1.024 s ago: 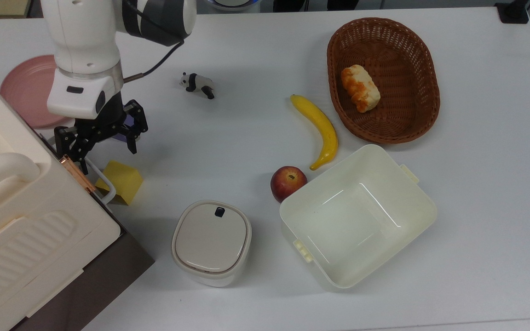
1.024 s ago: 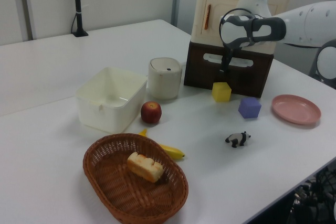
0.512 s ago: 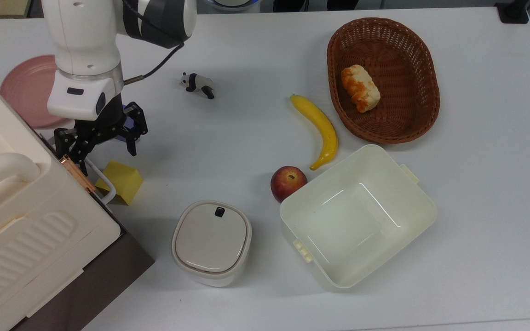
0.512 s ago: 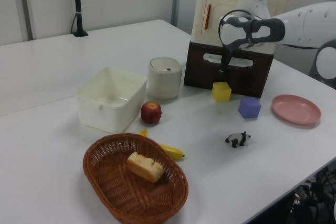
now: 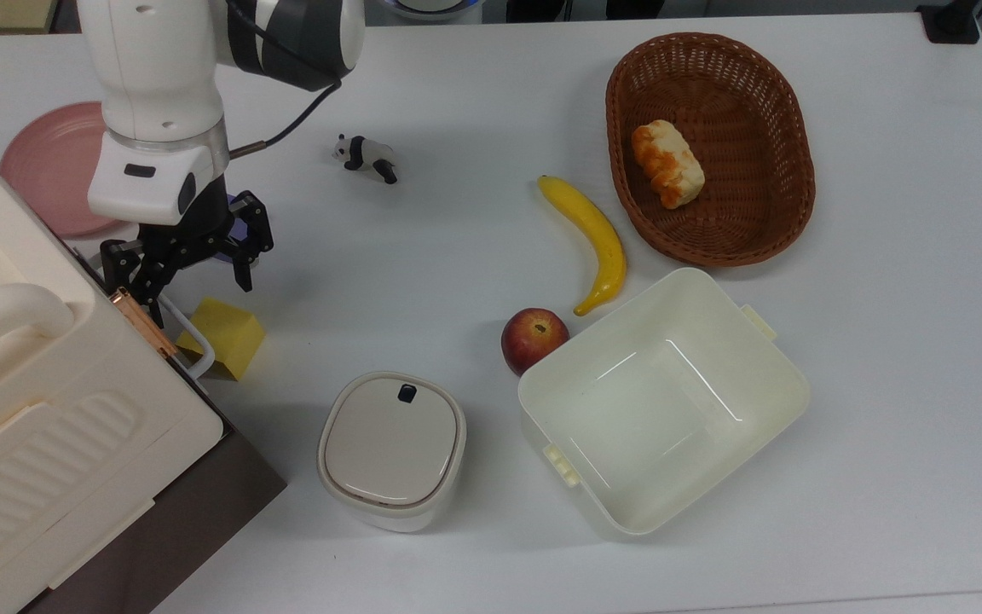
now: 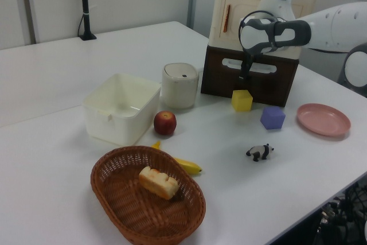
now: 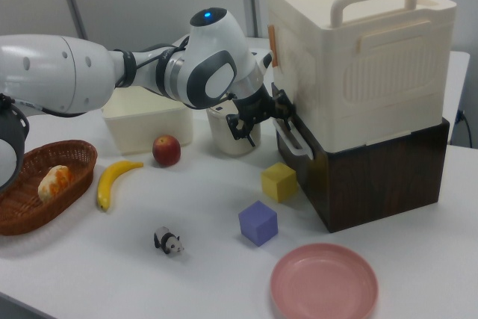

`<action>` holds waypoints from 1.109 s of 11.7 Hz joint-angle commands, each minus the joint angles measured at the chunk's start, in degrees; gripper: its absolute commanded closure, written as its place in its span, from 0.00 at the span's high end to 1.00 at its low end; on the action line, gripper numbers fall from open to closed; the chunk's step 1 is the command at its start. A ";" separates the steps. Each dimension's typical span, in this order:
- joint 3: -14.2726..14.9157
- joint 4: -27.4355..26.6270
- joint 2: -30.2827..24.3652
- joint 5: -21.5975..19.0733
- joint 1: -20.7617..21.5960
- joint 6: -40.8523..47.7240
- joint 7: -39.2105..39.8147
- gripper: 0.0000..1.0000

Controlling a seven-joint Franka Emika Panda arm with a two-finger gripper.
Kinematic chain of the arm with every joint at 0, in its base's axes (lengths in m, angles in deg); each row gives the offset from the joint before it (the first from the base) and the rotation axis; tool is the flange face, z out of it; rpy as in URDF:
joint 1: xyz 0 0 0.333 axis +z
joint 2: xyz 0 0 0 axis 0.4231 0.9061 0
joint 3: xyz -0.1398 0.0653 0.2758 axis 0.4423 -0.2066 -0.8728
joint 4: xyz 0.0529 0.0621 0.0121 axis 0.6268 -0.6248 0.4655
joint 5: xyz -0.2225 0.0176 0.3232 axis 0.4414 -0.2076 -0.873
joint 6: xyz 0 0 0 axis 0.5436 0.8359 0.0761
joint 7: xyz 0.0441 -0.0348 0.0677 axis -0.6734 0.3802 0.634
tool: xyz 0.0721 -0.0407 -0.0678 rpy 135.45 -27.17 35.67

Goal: Slide the drawer open
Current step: 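Lower the gripper to align with the drawer's white handle, then close the gripper on the drawer's white handle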

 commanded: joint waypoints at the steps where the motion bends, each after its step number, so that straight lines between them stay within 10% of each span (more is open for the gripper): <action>1: -0.08 0.83 0.72 0.75 -0.10 -1.22 0.74 0.87; 4: -0.08 0.83 0.81 0.66 -0.10 -1.22 0.57 0.59; 13: 0.01 2.06 0.99 0.40 -0.80 -1.22 0.75 0.51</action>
